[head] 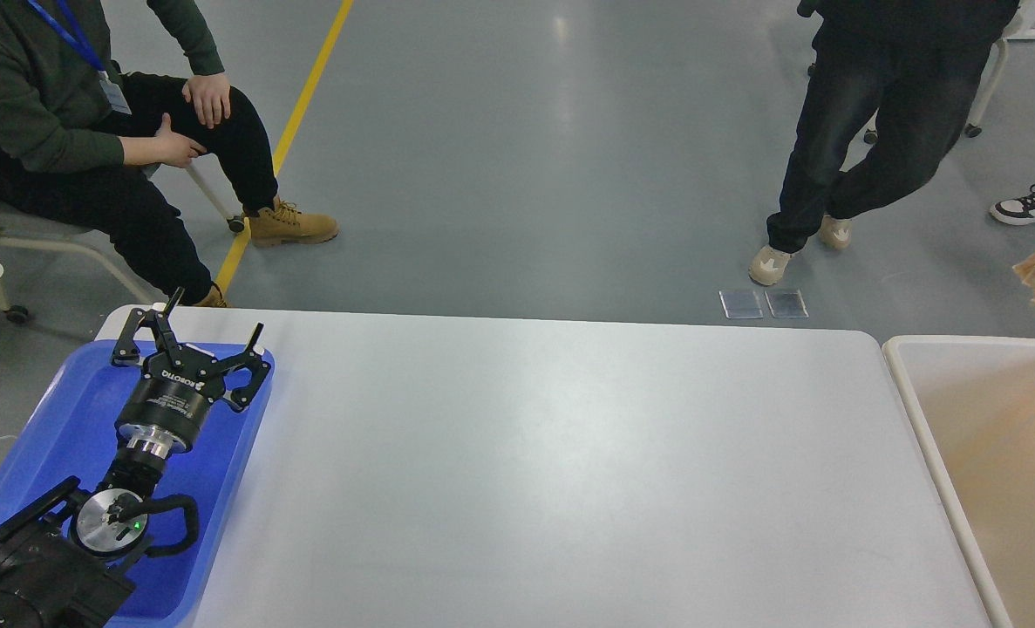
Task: Tidy desktop
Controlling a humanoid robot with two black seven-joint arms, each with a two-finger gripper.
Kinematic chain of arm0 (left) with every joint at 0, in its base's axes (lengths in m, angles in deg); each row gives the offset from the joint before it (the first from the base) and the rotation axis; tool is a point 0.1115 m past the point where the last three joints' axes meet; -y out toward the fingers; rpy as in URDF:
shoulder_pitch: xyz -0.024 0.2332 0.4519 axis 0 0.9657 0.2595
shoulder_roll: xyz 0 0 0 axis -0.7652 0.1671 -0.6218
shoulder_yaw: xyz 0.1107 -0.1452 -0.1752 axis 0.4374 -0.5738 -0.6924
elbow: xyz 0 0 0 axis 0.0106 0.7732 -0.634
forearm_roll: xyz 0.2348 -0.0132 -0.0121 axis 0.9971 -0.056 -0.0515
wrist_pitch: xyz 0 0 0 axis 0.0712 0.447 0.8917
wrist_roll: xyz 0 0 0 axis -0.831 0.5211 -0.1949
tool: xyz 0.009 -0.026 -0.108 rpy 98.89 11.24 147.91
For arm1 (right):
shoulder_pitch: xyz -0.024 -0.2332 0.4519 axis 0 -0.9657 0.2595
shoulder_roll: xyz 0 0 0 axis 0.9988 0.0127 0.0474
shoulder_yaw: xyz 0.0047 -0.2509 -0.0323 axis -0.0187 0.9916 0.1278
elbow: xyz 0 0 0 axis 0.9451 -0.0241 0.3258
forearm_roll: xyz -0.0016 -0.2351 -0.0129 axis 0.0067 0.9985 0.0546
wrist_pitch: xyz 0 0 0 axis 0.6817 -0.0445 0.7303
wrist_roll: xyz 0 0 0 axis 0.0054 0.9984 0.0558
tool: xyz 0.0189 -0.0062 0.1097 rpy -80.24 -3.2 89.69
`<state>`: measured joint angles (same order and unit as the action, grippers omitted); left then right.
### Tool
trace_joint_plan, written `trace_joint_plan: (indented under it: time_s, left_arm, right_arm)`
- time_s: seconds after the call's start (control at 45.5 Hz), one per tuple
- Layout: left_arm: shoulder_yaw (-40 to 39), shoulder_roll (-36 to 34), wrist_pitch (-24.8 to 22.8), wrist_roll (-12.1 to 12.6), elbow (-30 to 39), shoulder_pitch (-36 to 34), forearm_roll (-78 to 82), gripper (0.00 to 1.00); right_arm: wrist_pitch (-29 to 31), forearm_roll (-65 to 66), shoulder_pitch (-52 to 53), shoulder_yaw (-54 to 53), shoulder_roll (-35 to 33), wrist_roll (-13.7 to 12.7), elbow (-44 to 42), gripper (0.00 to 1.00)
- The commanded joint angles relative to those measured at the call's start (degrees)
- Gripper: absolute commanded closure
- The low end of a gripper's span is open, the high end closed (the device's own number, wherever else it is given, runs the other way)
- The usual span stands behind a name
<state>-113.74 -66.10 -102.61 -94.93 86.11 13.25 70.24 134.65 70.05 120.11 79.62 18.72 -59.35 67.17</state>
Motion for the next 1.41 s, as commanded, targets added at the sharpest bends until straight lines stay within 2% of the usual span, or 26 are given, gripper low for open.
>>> trace_joint_plan:
  time_s: [0.0, 0.132, 0.264, 0.462, 0.549, 0.703, 0.835, 0.989, 1.231, 1.385]
  left_arm:
    - [-0.01, -0.09, 0.00, 0.00, 0.00, 0.02, -0.01, 0.01]
    - [-0.01, 0.00, 0.00, 0.00, 0.00, 0.02, -0.01, 0.01]
    - [-0.01, -0.09, 0.00, 0.00, 0.00, 0.02, -0.01, 0.01]
    - [-0.01, -0.09, 0.00, 0.00, 0.00, 0.02, -0.01, 0.01]
    - [-0.01, -0.09, 0.00, 0.00, 0.00, -0.07, -0.01, 0.01]
    - [-0.01, 0.00, 0.00, 0.00, 0.00, -0.07, -0.01, 0.01]
    - [-0.01, 0.00, 0.00, -0.09, 0.00, -0.07, -0.01, 0.01]
    - [-0.01, 0.00, 0.00, -0.09, 0.00, -0.07, -0.01, 0.01]
    - [-0.01, 0.00, 0.09, -0.09, 0.00, -0.07, -0.01, 0.01]
    - [-0.01, 0.00, 0.09, -0.09, 0.00, -0.07, -0.01, 0.01]
  right_arm:
    - [-3.60, -0.95, -2.51, -0.86, -4.21, -0.31, -5.58, 1.00]
    - [-13.88, -3.41, -11.20, -5.25, -5.62, -0.75, -13.30, 1.00]
    - [-25.31, -16.22, -23.42, -11.14, -5.53, -2.59, -23.32, 1.00]
    - [-39.90, -31.62, -40.12, -23.70, -0.27, -4.18, -34.05, 1.00]
    - [-44.13, -34.52, -47.59, -32.22, 3.25, -4.70, -38.97, 1.00]
    - [-47.04, -34.62, -60.16, -48.66, 10.72, -6.99, -50.31, 1.00]
    - [-46.95, -34.26, -67.11, -57.46, 16.43, -7.26, -56.91, 1.00]
    - [-48.18, -35.58, -71.42, -63.17, 20.92, -7.34, -58.93, 1.00]
    - [-49.50, -36.55, -76.43, -77.85, 24.88, -8.05, -59.11, 1.00]
    - [-50.55, -36.64, -78.37, -80.06, 26.55, -7.96, -59.11, 1.00]
